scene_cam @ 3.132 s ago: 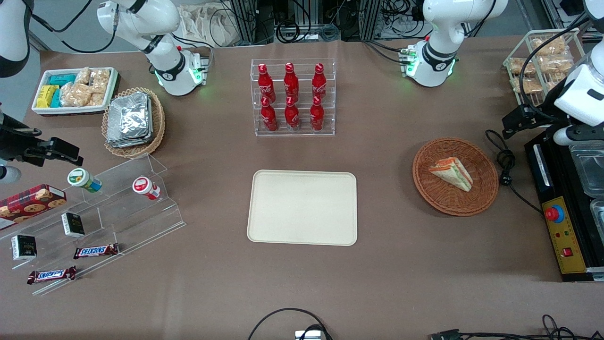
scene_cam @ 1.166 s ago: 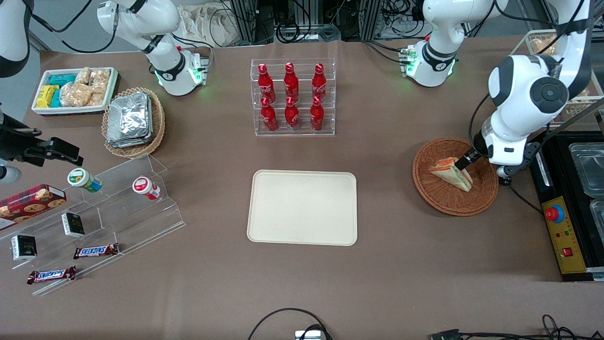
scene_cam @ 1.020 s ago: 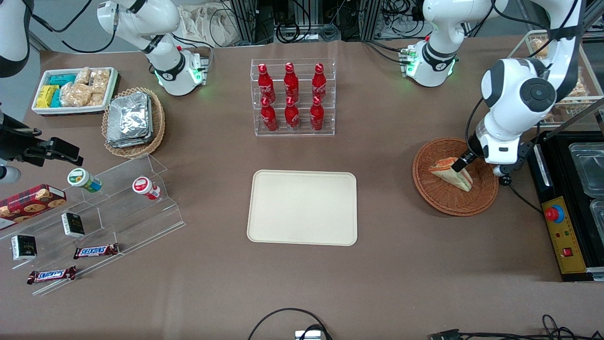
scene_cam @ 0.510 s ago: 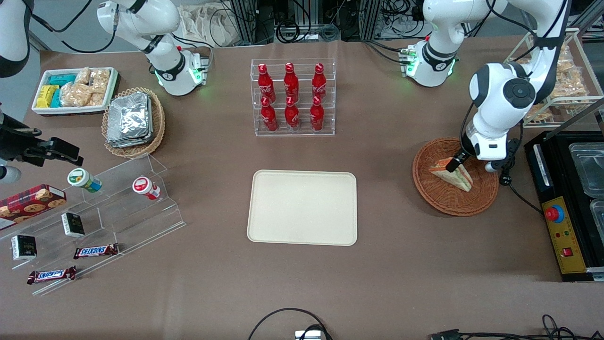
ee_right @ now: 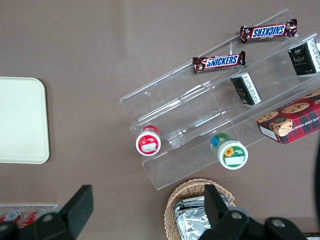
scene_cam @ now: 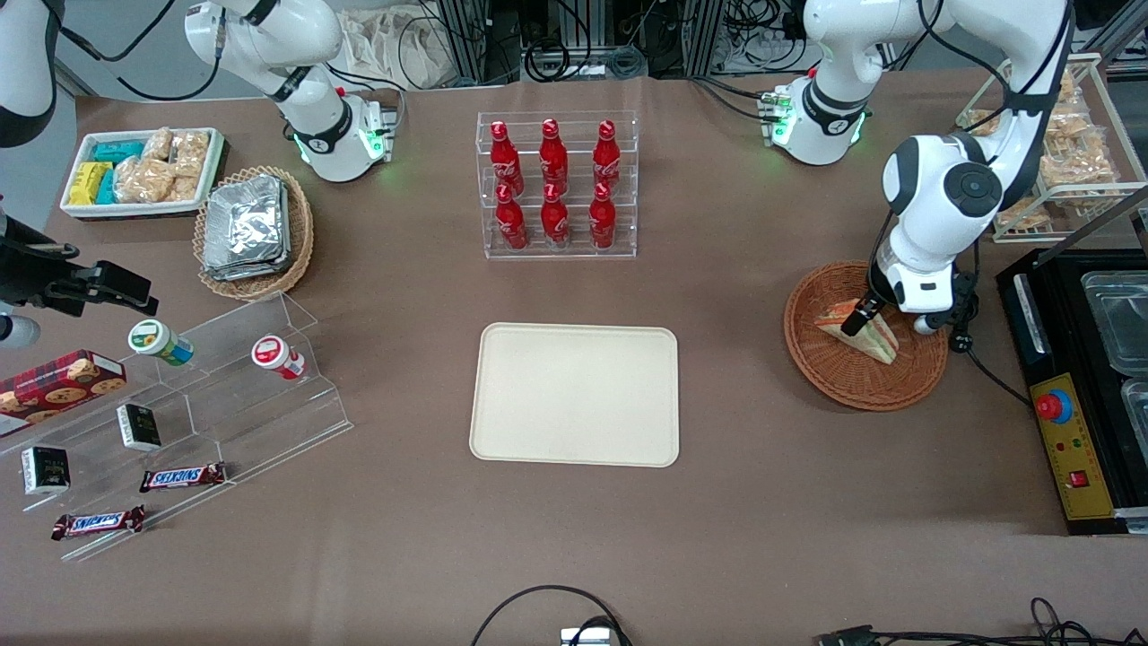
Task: Place sandwich from basket to tray
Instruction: 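Lower the open left gripper around the sandwich and close it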
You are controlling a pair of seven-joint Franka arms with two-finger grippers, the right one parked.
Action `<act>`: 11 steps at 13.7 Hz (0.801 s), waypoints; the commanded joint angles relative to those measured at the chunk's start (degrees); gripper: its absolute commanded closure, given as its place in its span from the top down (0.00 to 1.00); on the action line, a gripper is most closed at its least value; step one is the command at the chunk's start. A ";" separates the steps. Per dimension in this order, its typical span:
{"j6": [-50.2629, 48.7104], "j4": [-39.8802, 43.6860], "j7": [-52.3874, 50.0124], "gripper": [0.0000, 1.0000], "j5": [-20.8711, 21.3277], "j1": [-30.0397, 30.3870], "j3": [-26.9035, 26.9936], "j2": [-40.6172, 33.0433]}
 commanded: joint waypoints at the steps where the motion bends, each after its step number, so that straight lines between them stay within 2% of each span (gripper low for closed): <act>1: 4.13 -0.87 -1.76 0.99 0.78 0.02 0.15 1.64; 3: 4.48 -0.87 -1.76 0.94 0.78 0.02 0.15 2.26; 4: 4.48 -0.87 -1.67 0.88 0.78 0.02 0.15 2.26; 7: 4.57 -0.78 -1.58 0.55 0.87 0.02 0.24 3.14; 11: 5.10 -0.78 -0.97 0.25 1.74 0.02 0.33 3.93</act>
